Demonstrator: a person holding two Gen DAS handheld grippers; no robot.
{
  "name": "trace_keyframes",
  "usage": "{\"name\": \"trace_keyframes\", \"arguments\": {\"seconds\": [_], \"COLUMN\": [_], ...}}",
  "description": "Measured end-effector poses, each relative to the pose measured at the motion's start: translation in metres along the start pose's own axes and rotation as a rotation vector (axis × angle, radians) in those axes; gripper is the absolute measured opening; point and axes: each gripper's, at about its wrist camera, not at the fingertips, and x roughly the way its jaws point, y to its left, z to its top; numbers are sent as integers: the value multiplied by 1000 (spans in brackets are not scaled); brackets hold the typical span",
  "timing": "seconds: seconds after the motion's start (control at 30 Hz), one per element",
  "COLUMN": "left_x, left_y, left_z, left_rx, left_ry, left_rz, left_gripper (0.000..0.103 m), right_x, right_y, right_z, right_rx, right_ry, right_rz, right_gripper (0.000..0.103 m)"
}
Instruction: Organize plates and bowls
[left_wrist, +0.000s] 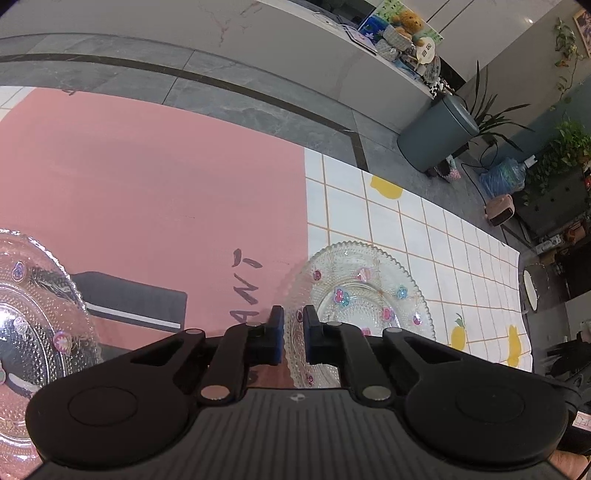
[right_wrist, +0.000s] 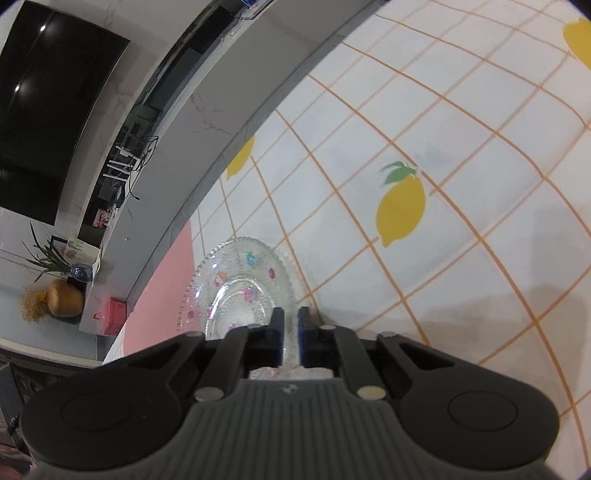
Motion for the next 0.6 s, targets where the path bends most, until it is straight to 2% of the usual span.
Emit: {"name": "trace_keyframes", "arguments": {"seconds": [0.37, 0.6], "left_x": [-10, -19], "left_y": [-7, -5], "left_z": [-4, -10], "left_rx": [9, -23], "left_ry": [2, 7], "left_rz": [10, -1], "left_gripper": [9, 9], "right_x": [-9, -14], "right_y": [2, 1], "right_z": [-1, 0], "right_rx": [8, 18], "right_ry": [8, 21], "right_rz": [7, 22], "right_gripper": [4, 4]}}
